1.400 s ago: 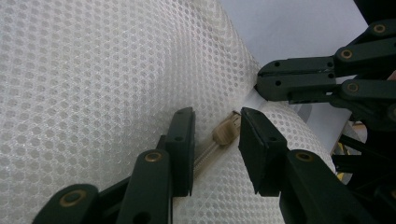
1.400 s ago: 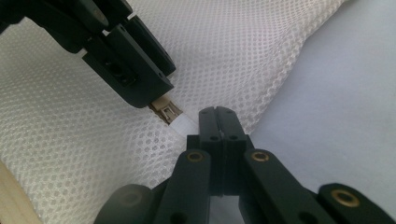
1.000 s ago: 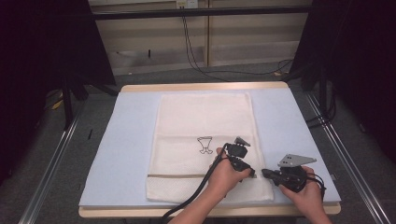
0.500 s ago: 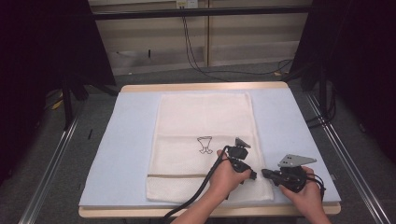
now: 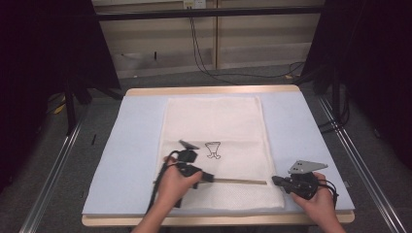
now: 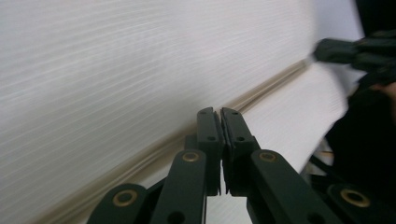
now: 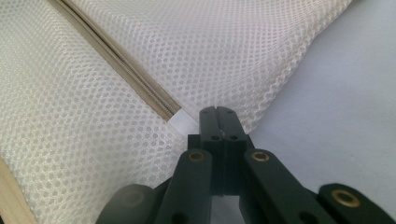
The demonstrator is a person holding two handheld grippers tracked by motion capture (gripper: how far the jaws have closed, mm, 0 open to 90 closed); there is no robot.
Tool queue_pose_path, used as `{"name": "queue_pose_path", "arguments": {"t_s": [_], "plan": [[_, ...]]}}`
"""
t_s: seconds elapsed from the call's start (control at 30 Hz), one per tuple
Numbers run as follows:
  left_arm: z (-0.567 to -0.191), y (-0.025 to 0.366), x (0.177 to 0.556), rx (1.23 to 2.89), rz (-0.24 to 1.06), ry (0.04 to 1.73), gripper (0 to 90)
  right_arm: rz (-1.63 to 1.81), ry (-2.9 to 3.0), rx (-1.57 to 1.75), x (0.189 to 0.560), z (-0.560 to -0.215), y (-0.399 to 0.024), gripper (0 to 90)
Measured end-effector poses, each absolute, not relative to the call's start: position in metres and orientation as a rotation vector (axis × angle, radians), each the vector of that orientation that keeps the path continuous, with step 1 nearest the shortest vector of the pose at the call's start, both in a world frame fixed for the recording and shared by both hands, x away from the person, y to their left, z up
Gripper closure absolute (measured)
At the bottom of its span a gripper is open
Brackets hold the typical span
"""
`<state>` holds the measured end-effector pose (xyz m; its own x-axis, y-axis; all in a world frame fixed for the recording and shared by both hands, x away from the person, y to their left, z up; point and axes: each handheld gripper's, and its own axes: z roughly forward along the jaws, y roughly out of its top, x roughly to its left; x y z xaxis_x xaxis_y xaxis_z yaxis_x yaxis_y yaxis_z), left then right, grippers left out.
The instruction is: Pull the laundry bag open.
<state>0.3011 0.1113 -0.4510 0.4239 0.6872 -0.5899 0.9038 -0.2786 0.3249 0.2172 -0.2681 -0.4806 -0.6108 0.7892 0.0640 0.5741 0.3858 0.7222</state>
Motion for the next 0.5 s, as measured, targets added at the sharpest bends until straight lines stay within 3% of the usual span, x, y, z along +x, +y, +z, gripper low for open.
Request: {"name": "queue_pose_path", "arguments": {"t_s": [0.23,0.5], "plan": [[-0.459,0.205,0.301,1.917,-0.444,1.47,87.3,1.046,2.365,1.193,0.218,-0.48,-0.267,90.0],[-0.46,0.259,0.301,1.848,-0.407,1.557,87.3,1.059,2.37,1.193,0.219,-0.481,-0.269,90.0]]}}
